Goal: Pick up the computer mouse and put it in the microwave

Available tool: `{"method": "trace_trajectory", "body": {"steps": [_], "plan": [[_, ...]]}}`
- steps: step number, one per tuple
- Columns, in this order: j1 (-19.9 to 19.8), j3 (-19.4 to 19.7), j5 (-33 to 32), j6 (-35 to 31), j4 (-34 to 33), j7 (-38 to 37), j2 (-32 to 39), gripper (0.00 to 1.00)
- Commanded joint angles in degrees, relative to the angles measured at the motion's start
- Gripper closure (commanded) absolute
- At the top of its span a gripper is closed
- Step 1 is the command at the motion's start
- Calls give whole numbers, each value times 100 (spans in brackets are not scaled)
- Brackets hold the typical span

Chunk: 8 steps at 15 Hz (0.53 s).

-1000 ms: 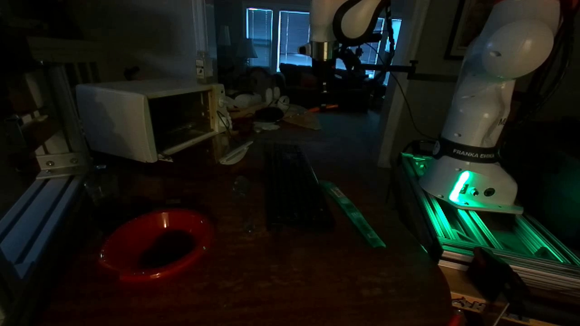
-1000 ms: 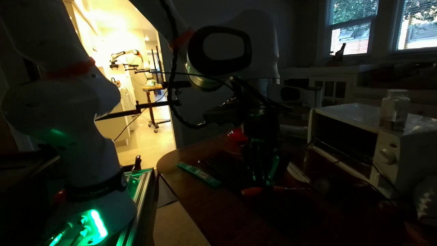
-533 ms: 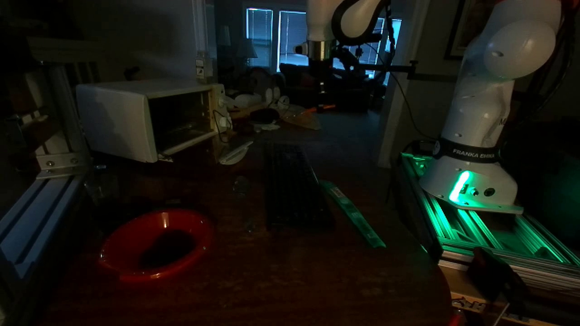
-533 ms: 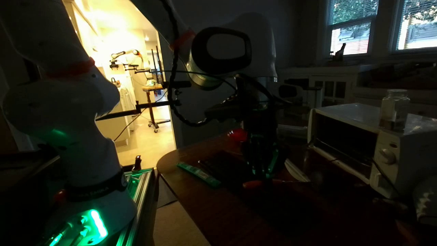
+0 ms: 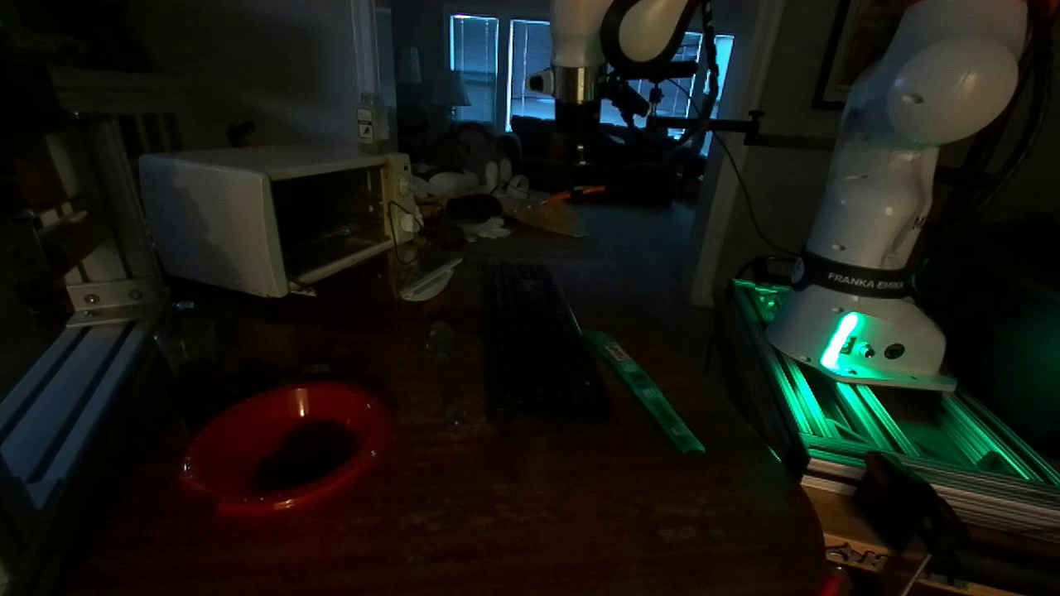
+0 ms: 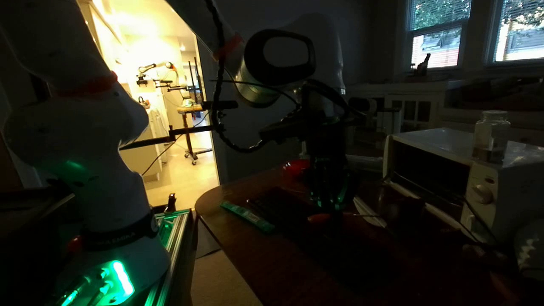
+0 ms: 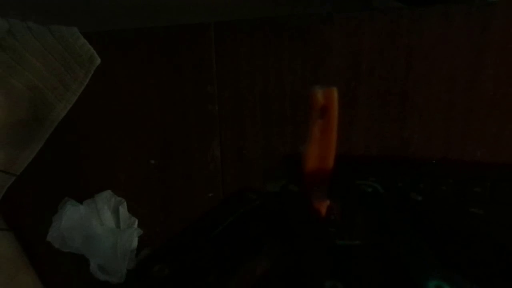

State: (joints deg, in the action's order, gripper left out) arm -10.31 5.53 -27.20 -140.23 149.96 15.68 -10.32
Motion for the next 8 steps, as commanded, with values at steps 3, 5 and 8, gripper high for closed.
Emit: {"method": "trace_trajectory", "body": {"steps": [3, 5, 8], "plan": [[186, -146, -136, 371, -313, -273, 61, 95], [237, -204, -144, 414, -402, -340, 119, 95], [320, -267, -119, 502, -566, -411, 245, 95]]}}
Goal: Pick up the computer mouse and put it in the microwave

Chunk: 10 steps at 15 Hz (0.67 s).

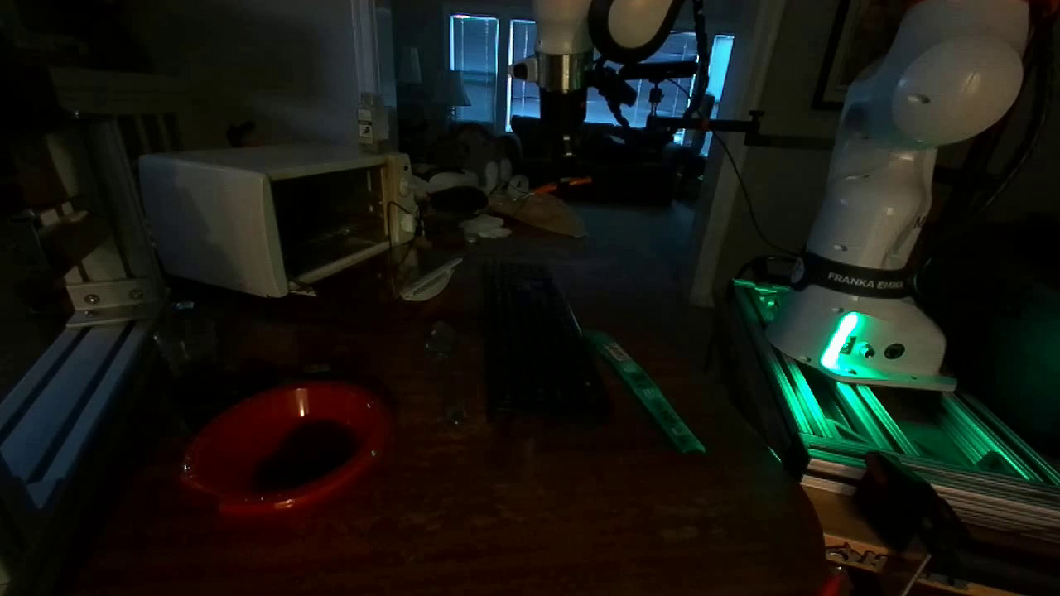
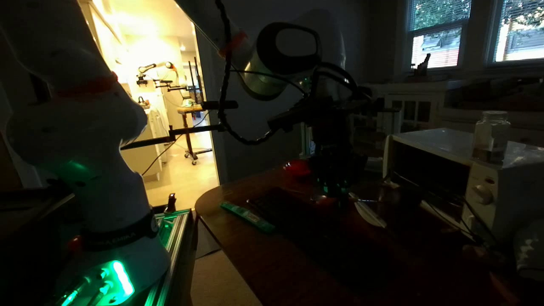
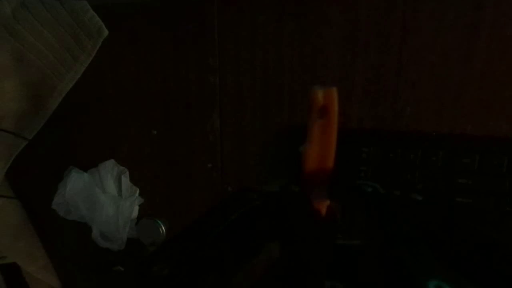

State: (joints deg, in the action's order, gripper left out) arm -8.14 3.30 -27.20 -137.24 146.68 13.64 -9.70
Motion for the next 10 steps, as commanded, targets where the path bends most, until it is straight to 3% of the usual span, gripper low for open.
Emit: {"method": "trace_trajectory", "body": {"steps": [1, 10], "plan": [[121, -57, -114, 215, -291, -215, 226, 95], [334, -104, -52, 423, -1015, -165, 739, 95]]}}
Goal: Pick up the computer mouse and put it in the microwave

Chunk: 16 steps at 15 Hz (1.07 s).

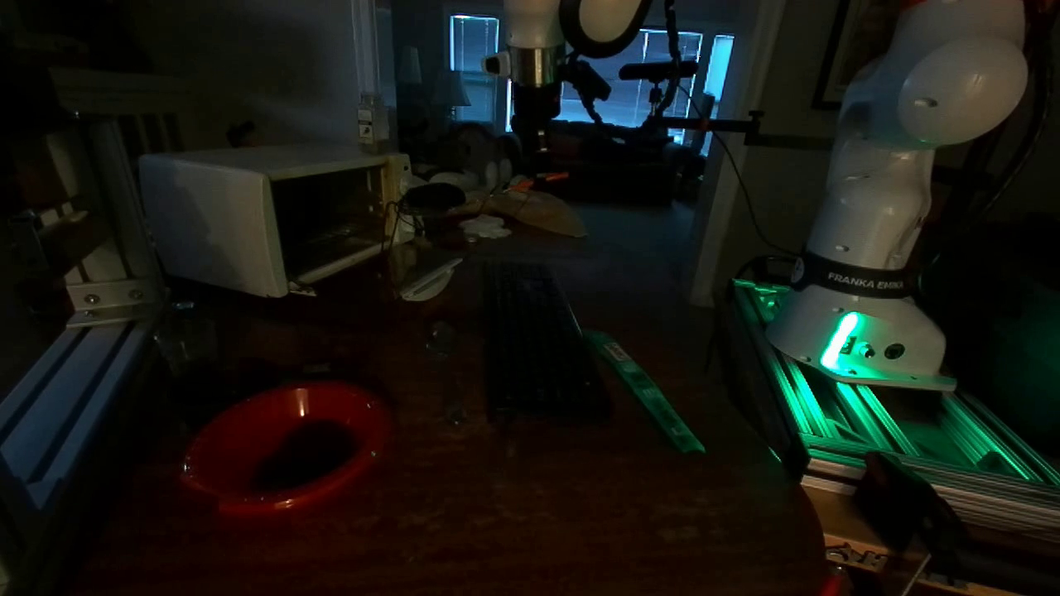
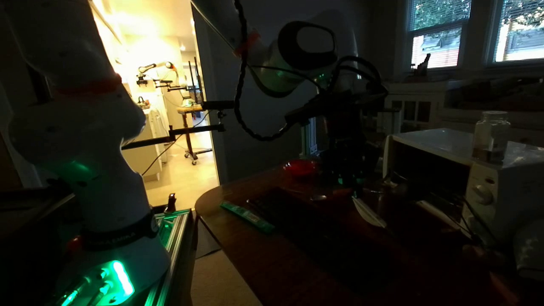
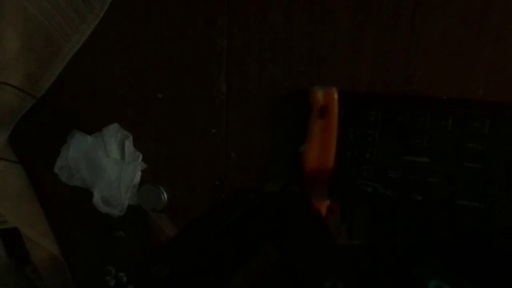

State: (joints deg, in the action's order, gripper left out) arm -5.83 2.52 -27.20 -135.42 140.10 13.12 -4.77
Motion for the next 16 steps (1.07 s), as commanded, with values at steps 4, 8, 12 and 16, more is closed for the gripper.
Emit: {"method": "trace_trajectory", "body": {"steps": [4, 8, 12, 16], "plan": [[200, -56, -18, 382, -722, -129, 563, 95], [301, -89, 61, 487, -1134, -137, 937, 95], [374, -107, 153, 563, -1644, -65, 1336, 95], [398, -123, 330, 624, -2132, 109, 1699, 95]]}}
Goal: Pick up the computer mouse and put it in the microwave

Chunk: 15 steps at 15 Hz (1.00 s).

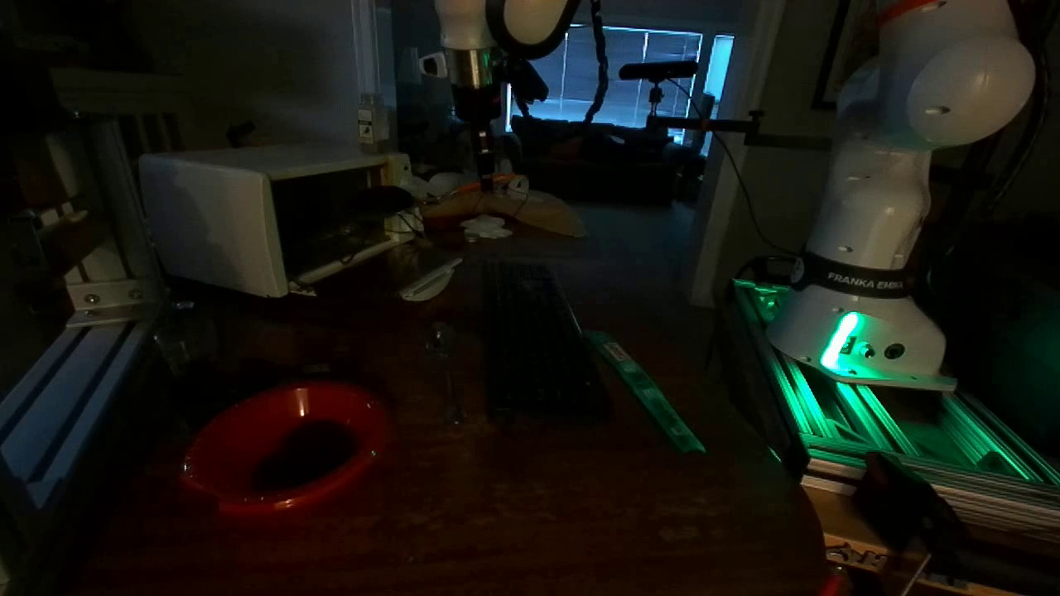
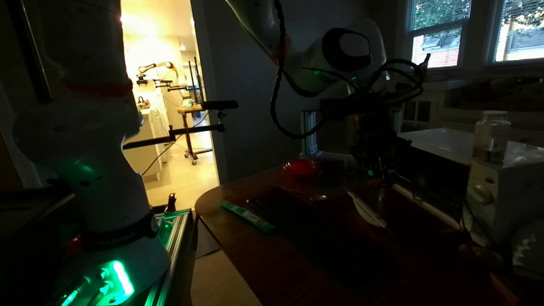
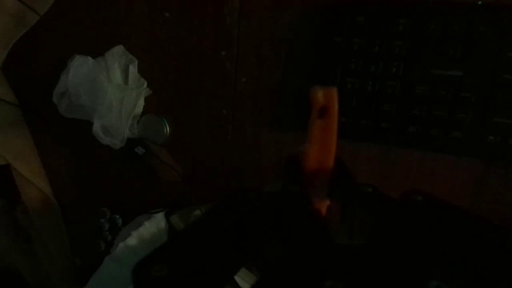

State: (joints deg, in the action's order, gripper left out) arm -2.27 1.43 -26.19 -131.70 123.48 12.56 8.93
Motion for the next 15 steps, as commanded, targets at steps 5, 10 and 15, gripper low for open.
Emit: {"method": "trace_trajectory", "body": {"steps": [5, 10, 15], "plan": [[0, -57, 517, 492, -986, 529, 713, 95], [-57, -85, 793, 716, -1416, 977, 1005, 95], [-156, -121, 1079, 1067, -1839, 1531, 1266, 95]]}}
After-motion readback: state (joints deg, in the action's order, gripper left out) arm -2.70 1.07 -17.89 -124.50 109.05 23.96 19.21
